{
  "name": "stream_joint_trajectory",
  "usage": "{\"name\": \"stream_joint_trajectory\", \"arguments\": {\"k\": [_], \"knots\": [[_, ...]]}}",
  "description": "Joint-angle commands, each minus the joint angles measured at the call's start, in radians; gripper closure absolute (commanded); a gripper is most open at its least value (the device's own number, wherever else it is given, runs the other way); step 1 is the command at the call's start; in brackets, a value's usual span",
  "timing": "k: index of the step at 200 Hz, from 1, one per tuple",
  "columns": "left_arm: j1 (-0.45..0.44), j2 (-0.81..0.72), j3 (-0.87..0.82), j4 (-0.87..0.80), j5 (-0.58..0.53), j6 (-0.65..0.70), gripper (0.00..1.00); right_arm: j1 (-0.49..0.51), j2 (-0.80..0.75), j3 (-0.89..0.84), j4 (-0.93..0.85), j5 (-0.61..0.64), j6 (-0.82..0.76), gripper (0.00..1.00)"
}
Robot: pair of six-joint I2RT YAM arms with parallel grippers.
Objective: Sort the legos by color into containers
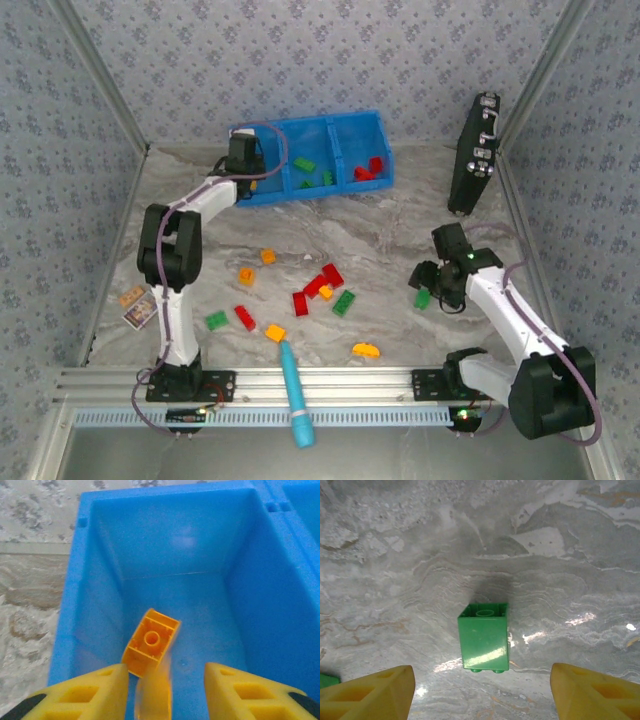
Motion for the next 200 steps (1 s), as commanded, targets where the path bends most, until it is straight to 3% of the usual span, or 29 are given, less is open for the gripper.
{"name": "stream_joint_trajectory", "arguments": {"k": [1, 42, 89, 144, 167, 200], "knots": [[-0.005, 0.023, 0.033, -0.072, 0.044, -0.021, 0.51, 0.003, 0.022, -0.023, -0.004, 0.008, 0.009, 0.23], [-0.003, -0.009, 0.038, -0.089, 0.049, -0.002, 0.43, 0.007, 0.085, -0.041, 0.048, -0.015, 0.003, 0.29], [-0.008, -0.15, 0.029, -0.145, 0.087, 0.061, 0.36, 0.019, 0.207, -0.04, 0.116, -0.038, -0.014, 0.32], [-0.014, -0.397, -0.068, -0.306, 0.093, 0.118, 0.33, 0.029, 0.291, -0.022, 0.154, -0.033, -0.029, 0.62], [-0.02, -0.488, -0.132, -0.405, 0.147, 0.14, 0.32, 0.026, 0.316, 0.067, 0.123, -0.023, -0.104, 0.67], [-0.023, -0.64, -0.248, -0.5, 0.209, 0.112, 0.32, 0.011, 0.359, 0.338, -0.014, -0.02, -0.214, 0.7]]}}
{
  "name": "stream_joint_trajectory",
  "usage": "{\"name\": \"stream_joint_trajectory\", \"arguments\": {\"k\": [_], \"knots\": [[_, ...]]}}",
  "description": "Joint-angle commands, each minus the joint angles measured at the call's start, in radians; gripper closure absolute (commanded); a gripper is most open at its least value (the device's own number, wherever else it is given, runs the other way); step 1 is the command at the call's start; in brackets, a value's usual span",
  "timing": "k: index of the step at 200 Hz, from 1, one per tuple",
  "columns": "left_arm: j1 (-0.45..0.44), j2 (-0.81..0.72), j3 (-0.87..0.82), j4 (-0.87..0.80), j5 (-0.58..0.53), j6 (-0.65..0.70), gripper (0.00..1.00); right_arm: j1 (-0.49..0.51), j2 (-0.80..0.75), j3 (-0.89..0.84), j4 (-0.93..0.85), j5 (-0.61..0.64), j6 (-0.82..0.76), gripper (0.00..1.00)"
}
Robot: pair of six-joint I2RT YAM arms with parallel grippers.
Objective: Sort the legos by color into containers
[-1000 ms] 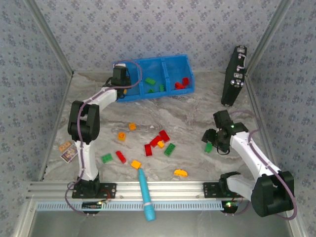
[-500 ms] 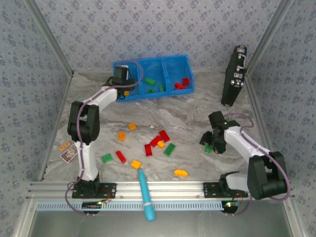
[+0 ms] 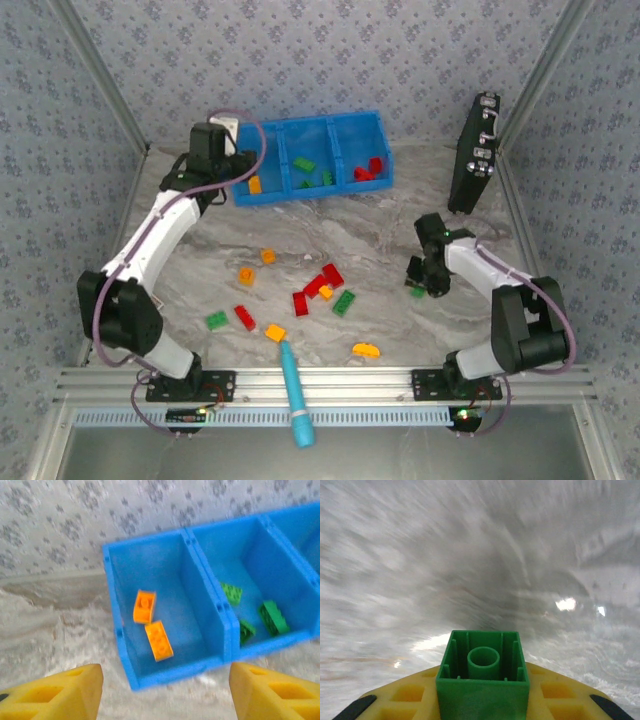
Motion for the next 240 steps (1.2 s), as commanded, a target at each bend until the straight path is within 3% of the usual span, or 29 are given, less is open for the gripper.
{"name": "stream_joint_trajectory", "arguments": {"k": [1, 38, 71, 98, 122, 153, 182, 240], "knots": [[-0.007, -0.084, -0.081, -0.145, 0.08, -0.004, 0.32, -0.012, 0.021, 0.206, -0.1, 0.007, -0.106, 0.7], [-0.03, -0.247, -0.24, -0.151, 0.25, -0.03, 0.32, 0.004, 0.157, 0.583, -0.083, -0.074, -0.217, 0.7], [-0.123, -0.335, -0.355, -0.171, 0.248, -0.057, 0.31, 0.098, 0.365, 0.884, 0.088, -0.116, -0.355, 0.71], [-0.143, -0.417, -0.427, -0.147, 0.256, -0.124, 0.31, 0.175, 0.569, 1.099, 0.239, -0.102, -0.457, 0.71], [-0.162, -0.465, -0.445, -0.185, 0.243, -0.138, 0.31, 0.204, 0.795, 1.389, 0.178, -0.079, -0.494, 0.71], [-0.175, -0.518, -0.471, -0.303, 0.117, -0.245, 0.3, 0.221, 1.002, 1.639, 0.083, -0.061, -0.543, 0.7], [-0.174, -0.551, -0.508, -0.474, 0.005, -0.499, 0.29, 0.227, 1.074, 1.66, 0.097, -0.059, -0.563, 0.68], [-0.175, -0.672, -0.655, -0.547, -0.016, -0.811, 0.28, 0.262, 1.098, 1.587, 0.213, -0.034, -0.601, 0.55]]}}
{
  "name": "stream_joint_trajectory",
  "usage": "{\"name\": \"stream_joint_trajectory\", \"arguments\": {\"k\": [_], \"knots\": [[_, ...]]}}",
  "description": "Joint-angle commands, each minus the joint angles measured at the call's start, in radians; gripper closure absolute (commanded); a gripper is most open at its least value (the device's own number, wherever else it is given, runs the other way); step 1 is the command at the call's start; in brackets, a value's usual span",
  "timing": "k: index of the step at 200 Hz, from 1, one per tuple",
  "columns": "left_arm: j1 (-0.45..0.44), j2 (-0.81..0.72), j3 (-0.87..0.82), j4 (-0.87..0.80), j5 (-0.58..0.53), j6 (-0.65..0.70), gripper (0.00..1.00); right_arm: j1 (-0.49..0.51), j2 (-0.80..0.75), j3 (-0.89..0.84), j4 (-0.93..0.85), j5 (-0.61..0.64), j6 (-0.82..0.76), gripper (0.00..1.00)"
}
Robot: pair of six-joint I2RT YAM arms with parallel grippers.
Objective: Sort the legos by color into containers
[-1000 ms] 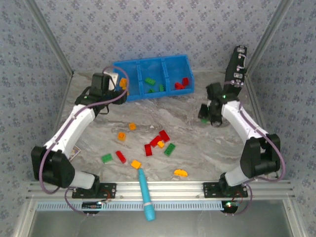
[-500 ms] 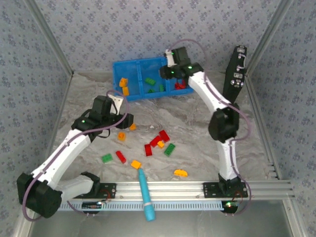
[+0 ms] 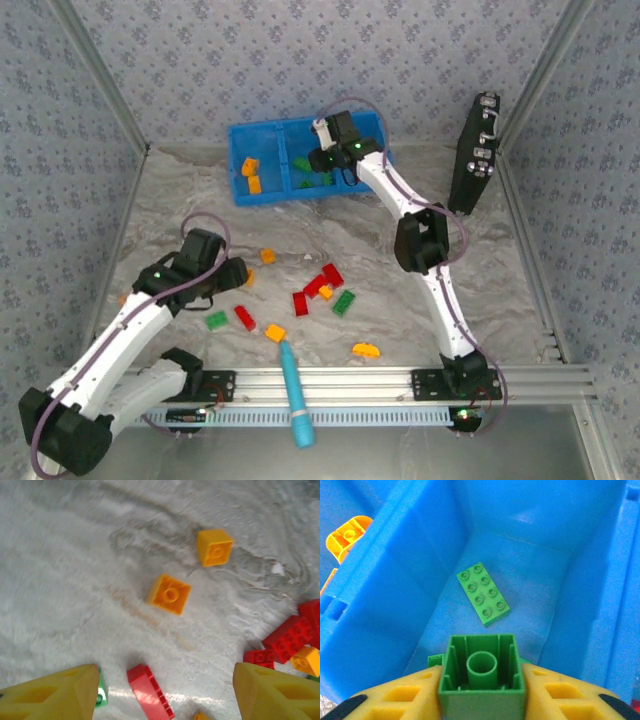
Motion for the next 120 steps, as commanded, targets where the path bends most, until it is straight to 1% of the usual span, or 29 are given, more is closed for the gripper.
{"name": "stream_joint_trajectory", "arguments": {"k": [1, 22, 34, 90, 120], "knots": [[-0.001, -0.025, -0.03, -0.086, -0.027, -0.183, 0.28, 0.02, 0.019, -0.003, 0.033, 0.009, -0.034, 0.55], [-0.001, -0.039, -0.099, -0.079, 0.014, -0.262, 0.28, 0.024, 0.003, -0.011, 0.033, 0.003, -0.041, 0.48], [-0.002, -0.054, -0.144, -0.074, 0.016, -0.3, 0.28, 0.028, -0.016, -0.025, 0.036, 0.001, -0.046, 0.46], [-0.001, -0.159, -0.241, -0.171, -0.085, -0.422, 0.28, 0.032, -0.177, -0.2, 0.104, -0.016, -0.055, 0.42], [-0.001, -0.159, -0.287, -0.166, -0.078, -0.45, 0.26, 0.03, -0.268, -0.306, 0.122, -0.014, -0.063, 0.4]]}}
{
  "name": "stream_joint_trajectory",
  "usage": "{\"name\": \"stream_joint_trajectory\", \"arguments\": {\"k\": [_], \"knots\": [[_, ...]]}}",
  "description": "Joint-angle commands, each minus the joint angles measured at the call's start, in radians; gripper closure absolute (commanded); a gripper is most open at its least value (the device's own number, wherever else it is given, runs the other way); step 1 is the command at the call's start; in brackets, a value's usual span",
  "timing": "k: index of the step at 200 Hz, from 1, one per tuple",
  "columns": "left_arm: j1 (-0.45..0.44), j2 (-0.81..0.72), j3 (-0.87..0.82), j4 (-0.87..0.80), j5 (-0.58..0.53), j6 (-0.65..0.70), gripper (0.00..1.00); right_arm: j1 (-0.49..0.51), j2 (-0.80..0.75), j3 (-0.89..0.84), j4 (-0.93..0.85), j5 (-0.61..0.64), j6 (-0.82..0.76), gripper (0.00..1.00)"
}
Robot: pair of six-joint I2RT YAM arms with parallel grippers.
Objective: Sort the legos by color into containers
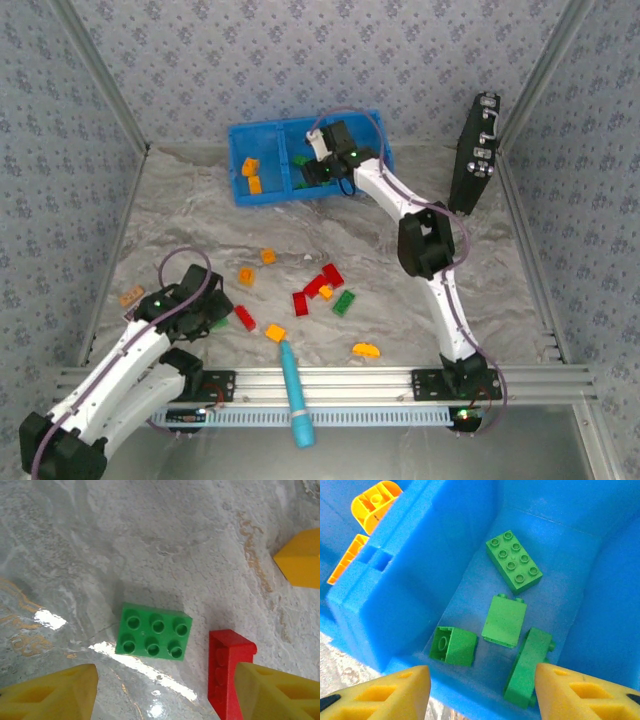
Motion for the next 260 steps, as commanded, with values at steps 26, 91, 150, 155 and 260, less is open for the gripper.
{"name": "stream_joint_trajectory", "arguments": {"k": [26, 91, 150, 155, 260], "knots": [[0.0, 0.017, -0.08, 0.019, -0.014, -0.067, 0.26, 0.001, -0.208, -0.158, 0.066, -0.008, -0.03, 0.38], [0.008, 0.143, -0.089, 0.165, -0.015, -0.046, 0.25, -0.003, -0.371, -0.35, 0.077, 0.017, -0.02, 0.36], [0.041, 0.242, -0.104, 0.272, 0.013, -0.009, 0.25, -0.028, -0.468, -0.518, 0.086, 0.036, 0.018, 0.35], [0.046, 0.251, -0.102, 0.272, 0.014, -0.002, 0.25, -0.028, -0.471, -0.526, 0.087, 0.038, 0.02, 0.35], [0.093, 0.332, -0.068, 0.381, 0.029, 0.078, 0.72, -0.049, -0.572, -0.659, 0.012, 0.054, 0.072, 0.35]]}}
